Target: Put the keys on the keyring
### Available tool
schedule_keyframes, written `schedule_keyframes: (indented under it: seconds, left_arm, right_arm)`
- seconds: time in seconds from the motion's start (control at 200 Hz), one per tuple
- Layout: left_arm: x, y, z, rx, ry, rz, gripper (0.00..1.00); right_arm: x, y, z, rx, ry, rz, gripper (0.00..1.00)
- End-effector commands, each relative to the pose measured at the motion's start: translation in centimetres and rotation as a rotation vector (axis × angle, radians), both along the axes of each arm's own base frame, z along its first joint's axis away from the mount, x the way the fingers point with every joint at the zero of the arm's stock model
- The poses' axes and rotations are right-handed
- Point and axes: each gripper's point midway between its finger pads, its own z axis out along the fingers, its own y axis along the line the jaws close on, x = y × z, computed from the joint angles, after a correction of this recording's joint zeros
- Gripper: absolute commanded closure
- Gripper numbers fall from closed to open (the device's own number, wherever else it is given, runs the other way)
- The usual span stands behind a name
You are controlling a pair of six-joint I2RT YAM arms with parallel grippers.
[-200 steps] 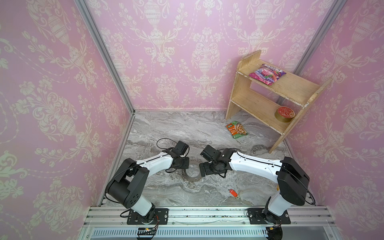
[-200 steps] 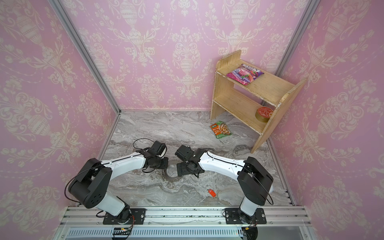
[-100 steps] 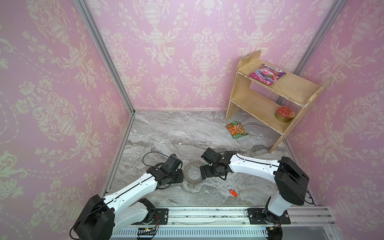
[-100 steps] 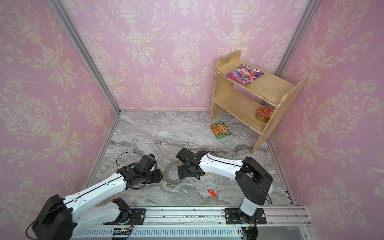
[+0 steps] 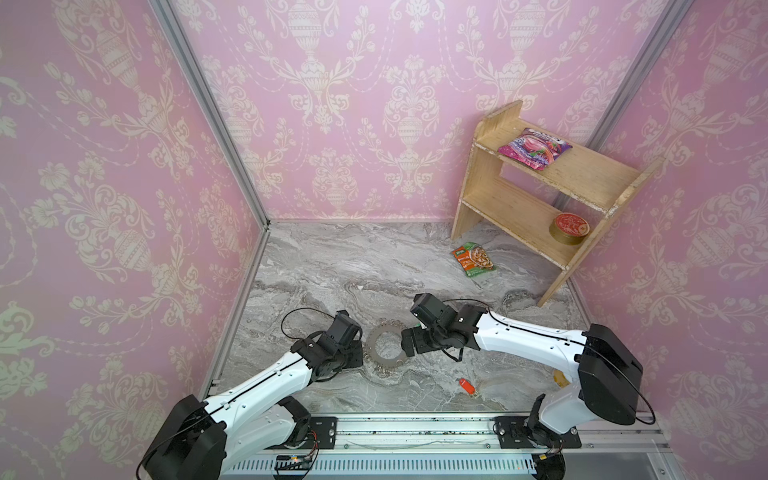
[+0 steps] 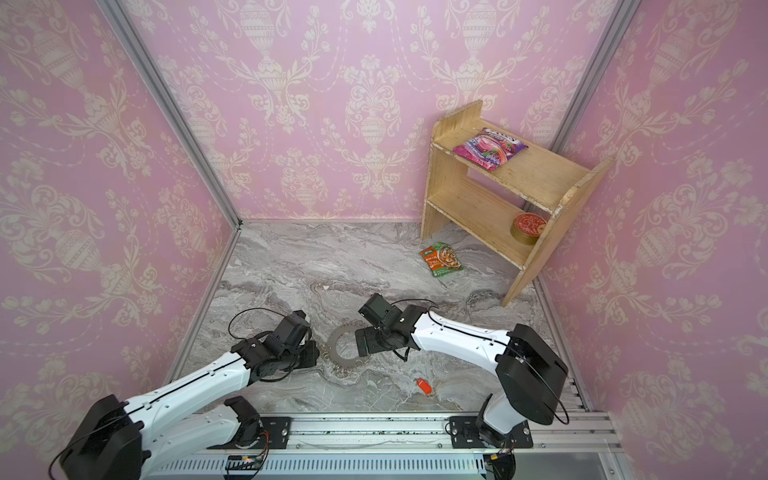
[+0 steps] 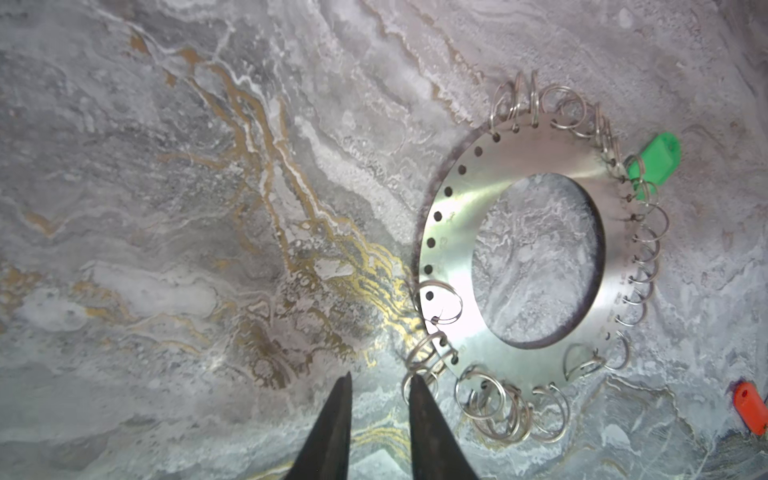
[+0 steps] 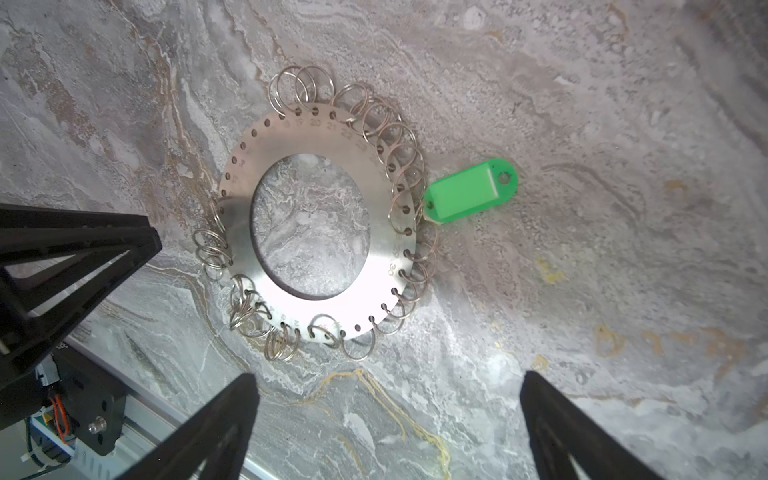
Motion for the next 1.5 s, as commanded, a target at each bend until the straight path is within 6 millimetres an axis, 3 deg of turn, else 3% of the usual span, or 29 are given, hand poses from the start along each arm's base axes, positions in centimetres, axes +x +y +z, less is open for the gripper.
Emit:
schedule_keyframes:
  seconds: [0.0, 0.135, 0.36, 0.781, 1.301, 1.496]
  left_arm:
    - [1.7, -1.3, 1.0, -0.004, -0.072, -0.068, 0.73]
    - [2.2, -3.1, 0.9, -0.006, -0.054, -0.177, 0.72]
    - [2.8, -4.0, 0.7, 0.008, -0.017, -0.209, 0.69]
    - [2.5, -2.6, 0.3, 0.092, 0.025, -0.078, 0.61]
    - [2.6, -3.6, -0.6, 0.146, 0.08, -0.042, 0.68]
    - [2.0, -3.0, -1.3, 0.191, 0.112, -0.036, 0.71]
  right_arm:
    - [-0.1, 0.1, 0.2, 0.005, -0.016, 0.031, 0.0]
    - [-0.1, 0.1, 0.4, 0.003, -0.026, 0.05, 0.0]
    - [-0.2, -0.8, 0.9, -0.028, -0.062, 0.085, 0.0]
    - [-0.6, -2.0, 1.1, -0.035, -0.09, 0.09, 0.0]
    - [-0.6, -2.6, 0.9, -0.026, -0.099, 0.078, 0.0]
    - [-0.6, -2.9, 0.9, -0.022, -0.098, 0.072, 0.0]
